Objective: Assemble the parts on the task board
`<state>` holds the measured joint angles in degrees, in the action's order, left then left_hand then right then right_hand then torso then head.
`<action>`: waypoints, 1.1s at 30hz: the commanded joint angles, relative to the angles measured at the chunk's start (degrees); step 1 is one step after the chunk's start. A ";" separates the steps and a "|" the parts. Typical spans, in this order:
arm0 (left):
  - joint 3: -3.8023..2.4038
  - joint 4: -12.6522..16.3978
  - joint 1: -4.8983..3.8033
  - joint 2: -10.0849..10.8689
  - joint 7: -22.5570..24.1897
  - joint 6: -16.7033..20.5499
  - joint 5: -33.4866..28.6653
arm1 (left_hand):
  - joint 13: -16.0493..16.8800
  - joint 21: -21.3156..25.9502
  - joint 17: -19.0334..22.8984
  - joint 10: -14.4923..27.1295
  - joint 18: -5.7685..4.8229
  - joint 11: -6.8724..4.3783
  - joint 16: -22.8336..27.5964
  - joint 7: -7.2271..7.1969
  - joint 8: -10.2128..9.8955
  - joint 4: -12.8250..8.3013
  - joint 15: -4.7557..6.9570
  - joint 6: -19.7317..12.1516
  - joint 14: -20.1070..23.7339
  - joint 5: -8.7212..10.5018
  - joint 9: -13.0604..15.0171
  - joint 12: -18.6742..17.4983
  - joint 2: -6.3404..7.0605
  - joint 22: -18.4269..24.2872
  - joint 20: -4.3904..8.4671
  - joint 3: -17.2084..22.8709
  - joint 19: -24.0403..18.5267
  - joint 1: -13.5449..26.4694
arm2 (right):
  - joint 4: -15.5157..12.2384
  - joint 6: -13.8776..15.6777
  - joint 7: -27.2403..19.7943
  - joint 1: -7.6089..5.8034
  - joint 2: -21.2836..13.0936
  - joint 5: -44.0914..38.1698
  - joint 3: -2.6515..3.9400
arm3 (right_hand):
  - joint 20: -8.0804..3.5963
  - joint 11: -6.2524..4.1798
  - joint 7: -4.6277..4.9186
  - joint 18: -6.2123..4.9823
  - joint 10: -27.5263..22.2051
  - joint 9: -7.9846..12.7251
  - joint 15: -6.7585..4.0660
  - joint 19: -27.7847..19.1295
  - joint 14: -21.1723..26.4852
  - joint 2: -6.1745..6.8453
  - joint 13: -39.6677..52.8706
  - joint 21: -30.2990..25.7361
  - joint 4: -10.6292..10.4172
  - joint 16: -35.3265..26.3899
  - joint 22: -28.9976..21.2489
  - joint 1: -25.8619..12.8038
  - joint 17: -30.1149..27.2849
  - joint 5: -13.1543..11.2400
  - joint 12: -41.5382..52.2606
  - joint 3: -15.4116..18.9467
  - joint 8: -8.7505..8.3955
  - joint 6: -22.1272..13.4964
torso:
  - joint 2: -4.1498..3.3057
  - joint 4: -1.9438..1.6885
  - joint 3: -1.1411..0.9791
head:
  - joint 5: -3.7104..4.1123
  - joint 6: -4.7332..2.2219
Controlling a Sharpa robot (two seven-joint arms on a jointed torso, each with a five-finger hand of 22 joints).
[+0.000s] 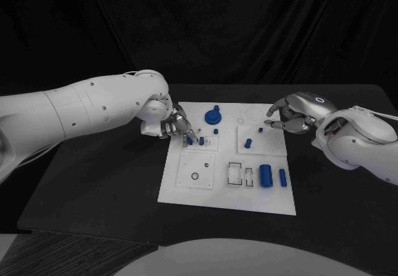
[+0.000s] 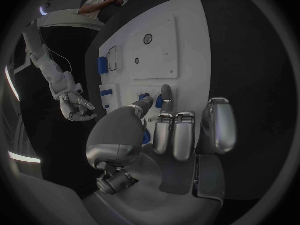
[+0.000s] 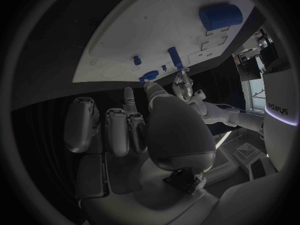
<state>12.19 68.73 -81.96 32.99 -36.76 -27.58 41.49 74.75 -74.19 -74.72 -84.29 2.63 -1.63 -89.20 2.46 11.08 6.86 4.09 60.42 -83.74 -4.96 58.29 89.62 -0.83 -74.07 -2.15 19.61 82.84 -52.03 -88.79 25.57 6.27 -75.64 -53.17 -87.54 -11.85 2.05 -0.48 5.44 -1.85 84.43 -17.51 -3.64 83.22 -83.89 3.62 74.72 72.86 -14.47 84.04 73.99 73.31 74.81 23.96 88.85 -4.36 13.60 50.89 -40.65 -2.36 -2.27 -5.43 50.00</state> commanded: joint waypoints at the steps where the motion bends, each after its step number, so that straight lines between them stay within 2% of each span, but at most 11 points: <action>1: -0.05 -0.07 0.15 -0.08 0.71 -0.63 -0.33 | 15.25 0.90 -15.28 -5.71 0.92 0.12 -0.80 -0.04 -0.89 0.63 0.12 1.12 -6.26 1.04 -0.65 0.38 0.49 -11.22 -0.07 -2.48 0.01 1.84 | 0.04 -0.28 1.08 0.14 0.03 -0.18 0.04 | 0.54 0.68 -0.12 -2.08 5.57 0.69 -0.01 -0.07 -4.16 -0.61 15.28 -1.32 -0.27 -0.61 10.80 1.30 5.46 1.22 1.15 -1.75 0.70 0.30 | 0.00 -0.02 0.00 | -0.02 0.00; 10: -0.05 -0.24 0.17 -0.12 1.02 -0.46 -0.33 | 15.25 0.76 -15.28 -5.71 0.89 0.11 -0.80 -0.12 -0.38 1.35 0.12 1.32 -6.26 1.40 0.03 0.38 0.29 -11.27 -0.10 -4.00 0.10 2.01 | 0.24 -0.39 1.11 0.17 0.16 -0.18 0.04 | 0.54 0.68 -0.12 -2.08 5.57 0.69 -0.01 -0.07 -4.16 -0.61 15.28 -1.32 -0.27 -0.61 10.80 1.30 5.46 1.22 1.15 -1.75 0.70 0.30 | 0.01 -0.01 0.00 | -0.08 0.00; 13: -0.05 -0.29 0.18 -0.16 1.18 -0.30 -0.33 | 15.25 0.71 -15.28 -5.71 0.88 -0.14 -0.80 -0.43 1.64 1.58 0.32 1.05 -6.26 1.50 3.15 0.38 -0.11 -11.30 0.04 -5.79 0.19 1.17 | 0.29 -0.42 1.09 0.18 0.22 -0.18 0.04 | 0.54 0.68 -0.12 -2.08 5.57 0.69 -0.01 -0.07 -4.16 -0.61 15.28 -1.32 -0.27 -0.61 10.80 1.30 5.46 1.22 1.15 -1.75 0.70 0.30 | 0.01 -0.01 -0.01 | -0.07 0.00; 18: -0.05 -0.33 0.18 -0.21 1.26 -0.26 -0.33 | 15.25 0.71 -15.28 -5.71 0.87 -0.53 -0.80 -0.95 8.56 2.21 0.64 -1.97 -6.26 1.57 13.14 0.38 -1.21 -11.32 0.37 -9.30 0.30 -0.40 | 0.33 -0.47 1.09 0.18 0.27 -0.18 0.04 | 0.54 0.68 -0.12 -2.08 5.57 0.69 -0.01 -0.07 -4.16 -0.61 15.28 -1.32 -0.27 -0.61 10.80 1.30 5.46 1.22 1.15 -1.75 0.70 0.30 | 0.00 -0.04 -0.01 | -0.09 0.00; 25: -0.05 -0.44 0.19 -0.23 1.33 -0.08 -0.33 | 15.25 0.51 -15.28 -5.71 0.82 -0.79 -0.80 -1.24 12.04 2.58 0.83 -3.06 -6.26 1.59 17.90 0.38 -1.83 -11.39 0.54 -10.93 0.46 -1.20 | 0.36 -0.54 1.10 0.19 0.29 -0.18 0.04 | 0.54 0.68 -0.12 -2.08 5.57 0.69 -0.01 -0.07 -4.16 -0.61 15.28 -1.32 -0.27 -0.61 10.80 1.30 5.46 1.22 1.15 -1.75 0.70 0.30 | -0.03 -0.06 -0.01 | -0.05 0.00; 33: -0.05 -0.48 0.21 -0.26 1.54 0.22 -0.33 | 15.25 0.48 -15.28 -5.71 0.81 -0.81 -0.80 -1.27 12.35 2.58 0.85 -3.11 -6.26 1.56 18.16 0.38 -1.89 -11.40 0.56 -11.03 0.48 -1.29 | 0.36 -0.63 1.17 0.19 0.27 -0.18 0.04 | 0.54 0.68 -0.12 -2.08 5.57 0.69 -0.01 -0.07 -4.16 -0.61 15.28 -1.32 -0.27 -0.61 10.80 1.30 5.46 1.22 1.15 -1.75 0.70 0.30 | -0.01 -0.03 -0.02 | -0.04 0.00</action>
<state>12.19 68.25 -81.88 32.87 -36.35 -27.47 41.49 74.75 -74.19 -74.72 -83.73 2.63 -2.21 -89.20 1.44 22.30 9.54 4.11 57.91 -83.74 -4.17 73.57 89.62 -2.83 -74.07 -1.83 10.28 83.16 -52.70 -88.42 25.23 6.36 -75.58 -52.89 -87.54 -11.85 2.05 -0.48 5.44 -1.85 84.43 -17.50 -3.64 83.22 -83.89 3.62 74.72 72.86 -14.47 84.03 73.99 73.31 74.81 23.96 88.85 -4.36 13.60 50.89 -40.67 -2.41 -2.27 -5.45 50.00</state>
